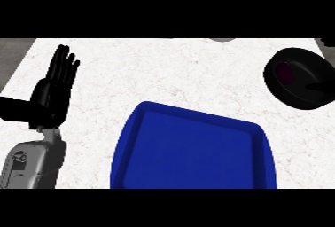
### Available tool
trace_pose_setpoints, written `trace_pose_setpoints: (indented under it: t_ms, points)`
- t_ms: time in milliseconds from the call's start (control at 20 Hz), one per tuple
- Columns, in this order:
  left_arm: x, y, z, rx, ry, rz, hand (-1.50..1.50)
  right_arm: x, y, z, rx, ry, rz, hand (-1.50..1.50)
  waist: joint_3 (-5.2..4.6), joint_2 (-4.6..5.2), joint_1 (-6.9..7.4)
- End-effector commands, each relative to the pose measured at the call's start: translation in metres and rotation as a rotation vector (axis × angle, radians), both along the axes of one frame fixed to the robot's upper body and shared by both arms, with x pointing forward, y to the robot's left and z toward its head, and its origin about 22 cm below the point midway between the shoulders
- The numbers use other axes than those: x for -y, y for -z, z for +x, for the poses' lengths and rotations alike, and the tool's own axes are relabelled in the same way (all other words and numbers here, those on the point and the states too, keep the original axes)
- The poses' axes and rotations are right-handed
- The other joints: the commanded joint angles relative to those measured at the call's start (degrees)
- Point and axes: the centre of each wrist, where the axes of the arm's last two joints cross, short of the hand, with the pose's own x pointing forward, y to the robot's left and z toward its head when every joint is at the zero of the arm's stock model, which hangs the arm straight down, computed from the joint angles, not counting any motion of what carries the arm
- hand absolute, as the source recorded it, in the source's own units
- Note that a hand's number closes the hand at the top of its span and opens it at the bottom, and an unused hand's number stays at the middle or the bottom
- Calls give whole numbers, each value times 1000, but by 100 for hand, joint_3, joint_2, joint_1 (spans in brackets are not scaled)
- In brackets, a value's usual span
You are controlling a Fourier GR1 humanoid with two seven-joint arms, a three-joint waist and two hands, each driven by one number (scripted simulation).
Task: Pick the eggplant from the tray and place it in the pot
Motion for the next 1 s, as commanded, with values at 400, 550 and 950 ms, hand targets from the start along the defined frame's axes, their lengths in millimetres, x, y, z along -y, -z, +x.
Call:
trace_pose_setpoints:
  t_ms: [400,550,950]
  points:
    - [-12,2,8,-2,-8,-2,0,38,-34,-14,72,68,496,-150,0,26,-27]
    - [5,-7,-1,7,8,3,0,43,-30,-18,119,136,531,-150,9,23,72]
    - [-5,3,-3,12,4,-10,0,102,-33,-75,189,151,631,-150,24,71,76]
